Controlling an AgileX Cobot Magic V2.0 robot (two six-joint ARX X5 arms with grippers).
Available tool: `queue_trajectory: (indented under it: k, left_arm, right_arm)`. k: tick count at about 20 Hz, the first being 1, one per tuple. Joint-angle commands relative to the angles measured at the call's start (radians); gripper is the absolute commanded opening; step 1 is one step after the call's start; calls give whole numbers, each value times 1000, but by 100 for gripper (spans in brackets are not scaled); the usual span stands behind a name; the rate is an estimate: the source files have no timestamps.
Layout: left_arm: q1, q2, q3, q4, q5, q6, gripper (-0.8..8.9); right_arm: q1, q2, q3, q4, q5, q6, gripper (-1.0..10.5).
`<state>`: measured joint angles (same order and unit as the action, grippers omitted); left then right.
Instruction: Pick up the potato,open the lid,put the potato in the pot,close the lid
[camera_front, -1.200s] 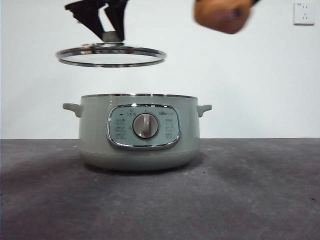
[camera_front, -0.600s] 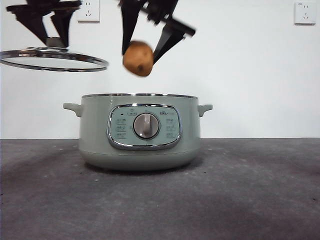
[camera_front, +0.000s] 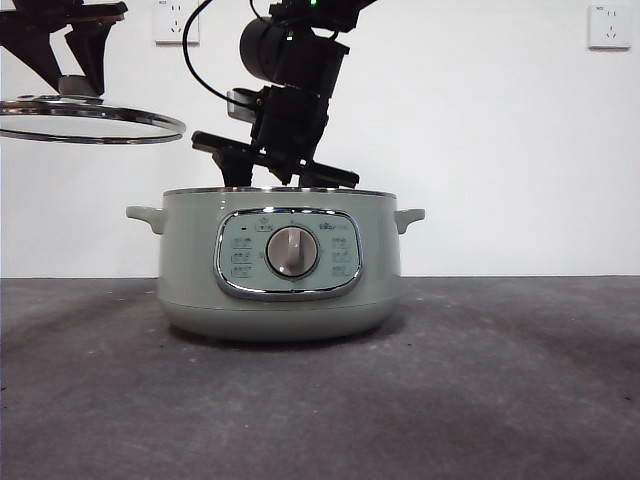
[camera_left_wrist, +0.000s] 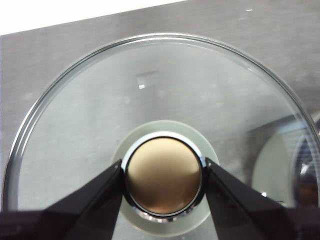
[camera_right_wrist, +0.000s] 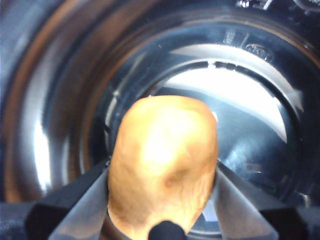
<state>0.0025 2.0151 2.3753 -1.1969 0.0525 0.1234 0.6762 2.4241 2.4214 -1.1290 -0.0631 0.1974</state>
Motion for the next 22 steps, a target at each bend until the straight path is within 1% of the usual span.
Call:
queue_trajectory:
  k: [1, 2, 4, 5, 6, 8, 9, 11, 15, 18, 19, 20, 21, 22]
  left_arm:
    - [-2, -15, 16, 31, 8, 11, -9]
    - [-2, -15, 16, 31, 8, 11, -9]
    - [-2, -15, 16, 29, 8, 11, -9]
    - [-2, -15, 16, 28, 8, 11, -9]
    - [-3, -15, 16, 28, 10, 11, -9]
    - [-5, -15, 16, 30, 45, 10, -9]
    - [-8, -15, 16, 32, 58, 8, -9]
    - [-14, -15, 16, 31, 60, 8, -9]
    - [-48, -15, 16, 14, 60, 8, -9]
    - [-86, -15, 16, 7, 60, 8, -9]
    - [-101, -15, 16, 8, 60, 8, -9]
    - [-119, -15, 16, 8, 60, 8, -9]
    - [-136, -15, 16, 8, 60, 5, -9]
    - [-159, -15, 16, 9, 60, 1, -9]
  right_arm:
    - [3, 30, -1, 2, 5, -12, -12]
    - [3, 33, -1, 3, 11, -13, -3]
    - [3, 35, -1, 11, 56, -14, 7]
    - [2, 35, -1, 12, 59, -14, 13]
    - [-1, 35, -1, 10, 68, -12, 112]
    - [-2, 35, -1, 7, 79, -7, 589]
    - [-2, 35, -1, 6, 79, -7, 638]
    - [-2, 35, -1, 6, 80, -6, 637]
    - [-2, 2, 19, -47, 83, 1, 628]
    - [-1, -86, 50, -127, 84, 1, 621]
    - [-2, -132, 50, -158, 84, 0, 545]
    - [-2, -185, 50, -192, 84, -5, 411]
    - [-1, -233, 50, -223, 92, -11, 199]
    - [3, -286, 49, -249, 119, -43, -22]
